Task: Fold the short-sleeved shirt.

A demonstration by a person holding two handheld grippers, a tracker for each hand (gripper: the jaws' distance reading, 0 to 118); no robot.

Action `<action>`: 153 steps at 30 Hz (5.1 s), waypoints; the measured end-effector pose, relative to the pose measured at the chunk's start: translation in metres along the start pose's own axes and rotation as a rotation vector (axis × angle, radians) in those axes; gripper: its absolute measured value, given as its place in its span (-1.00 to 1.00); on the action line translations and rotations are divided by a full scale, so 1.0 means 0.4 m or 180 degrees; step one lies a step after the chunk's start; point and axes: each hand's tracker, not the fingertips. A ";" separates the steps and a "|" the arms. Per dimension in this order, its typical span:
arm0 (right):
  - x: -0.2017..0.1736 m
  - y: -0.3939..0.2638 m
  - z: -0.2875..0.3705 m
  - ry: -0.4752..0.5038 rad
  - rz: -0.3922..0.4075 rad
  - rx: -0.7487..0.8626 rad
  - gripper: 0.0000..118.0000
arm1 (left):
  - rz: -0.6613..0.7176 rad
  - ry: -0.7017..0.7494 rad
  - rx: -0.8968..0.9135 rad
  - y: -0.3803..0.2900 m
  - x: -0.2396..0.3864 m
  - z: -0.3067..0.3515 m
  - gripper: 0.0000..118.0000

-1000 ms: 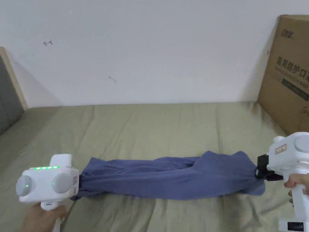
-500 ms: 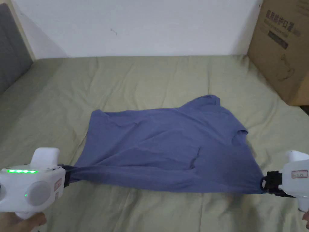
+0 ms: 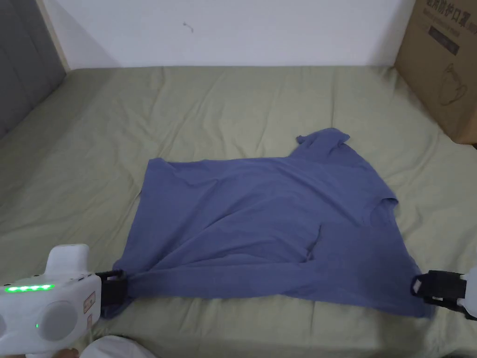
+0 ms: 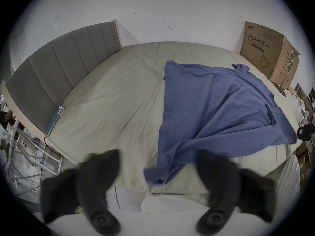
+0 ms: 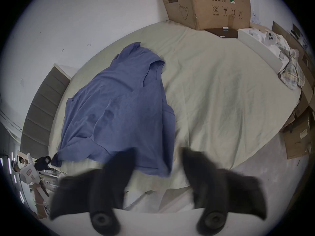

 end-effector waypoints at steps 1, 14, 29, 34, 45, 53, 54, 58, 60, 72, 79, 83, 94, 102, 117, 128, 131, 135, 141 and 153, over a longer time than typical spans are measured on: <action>-0.005 -0.003 0.004 -0.0027 0.0048 0.0026 0.47 | 0.0039 -0.0004 0.0043 -0.006 0.000 0.015 0.81; -0.106 -0.130 0.040 0.0213 0.0343 0.0056 -0.94 | 0.0553 -0.0332 0.0083 -0.104 0.013 0.080 -1.00; -0.097 -0.121 -0.032 0.0220 0.0270 -0.0215 -0.94 | 0.0774 -0.0454 -0.0373 -0.045 -0.051 -0.120 -0.96; -0.079 -0.101 -0.013 0.0040 0.0270 -0.0052 -0.37 | 0.0660 -0.0424 -0.0295 -0.031 -0.042 -0.090 -0.96; -0.010 -0.066 -0.133 -0.0139 0.0342 -0.0526 -0.96 | 0.0407 -0.0359 -0.0323 -0.010 -0.012 -0.076 -0.96; -0.013 -0.016 -0.037 0.0081 0.0108 -0.0201 -0.97 | 0.0424 -0.0340 -0.0328 0.016 -0.023 -0.054 -0.96; -0.013 0.002 -0.026 0.0114 0.0089 -0.0119 -0.97 | 0.0425 -0.0336 -0.0307 0.024 -0.032 -0.049 -0.96; -0.015 0.094 -0.015 0.0238 -0.0016 0.0050 -0.97 | 0.0424 -0.0365 -0.0189 0.089 -0.030 -0.046 -0.96; -0.025 0.132 -0.026 0.0128 0.0067 0.0110 -0.97 | 0.0370 -0.0353 -0.0168 0.126 -0.021 -0.062 -0.96; -0.003 0.370 -0.214 0.0096 -0.0307 0.0060 -0.97 | 0.0381 -0.0193 -0.0274 0.327 -0.026 -0.265 -0.96; -0.013 0.353 -0.286 -0.0141 -0.0225 -0.0035 -0.17 | 0.0455 -0.0247 -0.0466 0.304 -0.006 -0.319 0.88; -0.036 0.304 -0.222 -0.0075 0.0041 0.0044 0.31 | 0.0462 -0.0266 -0.0310 0.283 -0.015 -0.240 0.90; -0.121 0.076 -0.127 0.0302 0.0261 -0.0059 -0.96 | 0.0640 -0.0453 -0.0248 0.103 -0.019 -0.150 -1.00; -0.130 0.063 -0.132 0.0345 0.0202 -0.0096 -0.96 | 0.0915 -0.0459 -0.0487 0.139 -0.031 -0.301 0.06; -0.026 0.176 -0.329 0.0119 -0.0257 -0.0548 0.41 | 0.0690 -0.0496 -0.0480 0.157 -0.021 -0.275 -0.85; -0.073 0.180 -0.210 0.0173 0.0112 -0.0356 -0.86 | 0.0244 -0.0509 -0.0352 0.199 -0.027 -0.199 -0.86; -0.050 0.164 -0.136 0.0255 0.0041 -0.0292 -0.86 | 0.0124 -0.0470 -0.0335 0.190 -0.042 -0.156 -0.86; -0.014 0.062 -0.063 0.0277 -0.0053 -0.0373 -0.86 | 0.0049 -0.0457 -0.0365 0.122 -0.058 -0.097 -0.86; -0.010 -0.080 -0.075 0.0031 0.0042 -0.0432 -0.71 | -0.0020 -0.0240 -0.0673 0.017 -0.057 -0.112 -0.31; -0.115 0.075 0.015 0.0089 0.0287 0.0287 -0.87 | 0.0087 -0.0504 0.0103 0.162 0.029 -0.011 -1.00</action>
